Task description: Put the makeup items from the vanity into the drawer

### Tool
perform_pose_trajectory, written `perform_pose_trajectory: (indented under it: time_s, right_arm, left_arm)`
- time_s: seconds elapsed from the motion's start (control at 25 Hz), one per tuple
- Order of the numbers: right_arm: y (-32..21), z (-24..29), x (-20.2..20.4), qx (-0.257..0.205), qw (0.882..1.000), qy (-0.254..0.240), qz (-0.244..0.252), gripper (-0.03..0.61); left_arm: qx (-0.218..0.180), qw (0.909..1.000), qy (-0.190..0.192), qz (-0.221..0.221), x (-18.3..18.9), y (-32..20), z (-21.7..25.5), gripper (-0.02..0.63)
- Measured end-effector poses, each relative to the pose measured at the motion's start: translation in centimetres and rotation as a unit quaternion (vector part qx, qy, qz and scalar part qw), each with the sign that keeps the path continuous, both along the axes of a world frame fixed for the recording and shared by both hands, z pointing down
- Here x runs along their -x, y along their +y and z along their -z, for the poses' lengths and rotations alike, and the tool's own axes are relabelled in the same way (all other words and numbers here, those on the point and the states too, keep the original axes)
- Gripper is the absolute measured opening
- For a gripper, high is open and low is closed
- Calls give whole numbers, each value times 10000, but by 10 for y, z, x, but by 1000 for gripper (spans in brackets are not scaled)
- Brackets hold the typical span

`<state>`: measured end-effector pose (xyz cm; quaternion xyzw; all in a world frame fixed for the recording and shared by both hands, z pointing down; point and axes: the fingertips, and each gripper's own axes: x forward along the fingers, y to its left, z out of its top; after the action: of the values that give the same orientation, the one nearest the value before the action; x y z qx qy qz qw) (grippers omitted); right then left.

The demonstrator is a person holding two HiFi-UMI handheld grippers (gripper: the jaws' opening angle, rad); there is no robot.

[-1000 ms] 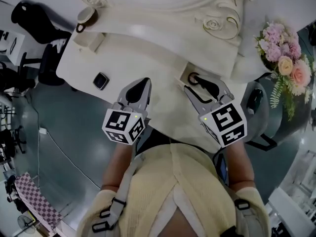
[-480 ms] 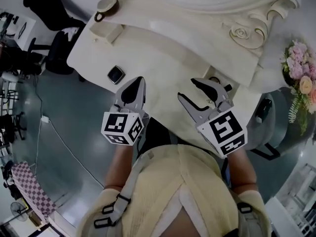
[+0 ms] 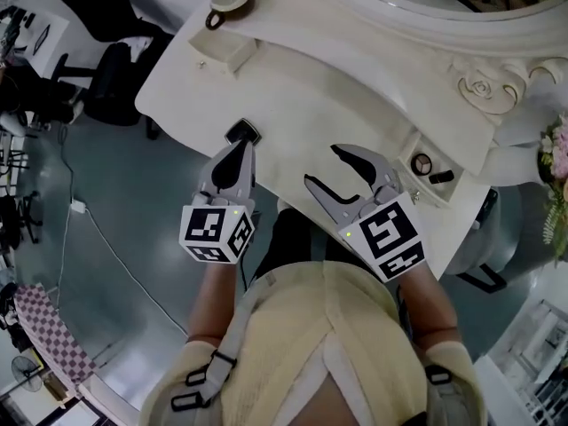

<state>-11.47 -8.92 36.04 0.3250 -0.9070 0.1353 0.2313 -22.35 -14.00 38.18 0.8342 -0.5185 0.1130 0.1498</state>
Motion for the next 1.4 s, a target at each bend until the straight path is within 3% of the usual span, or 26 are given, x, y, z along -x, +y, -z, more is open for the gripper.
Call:
perform_pose_trajectory:
  time_s: [0.36, 0.72, 1.4]
  right_arm:
    - [-15, -28, 65, 295, 9993, 12, 240, 265]
    - [-30, -68, 112, 621, 9975, 169, 305, 285]
    - [-60, -131, 156, 947, 9928, 687, -255, 315]
  left_arm:
    - [90, 9991, 83, 408, 59, 5, -9, 1]
    - [199, 9982, 7, 558, 91, 6, -25, 2]
    - [520, 9979, 119, 375, 134, 2, -57, 2]
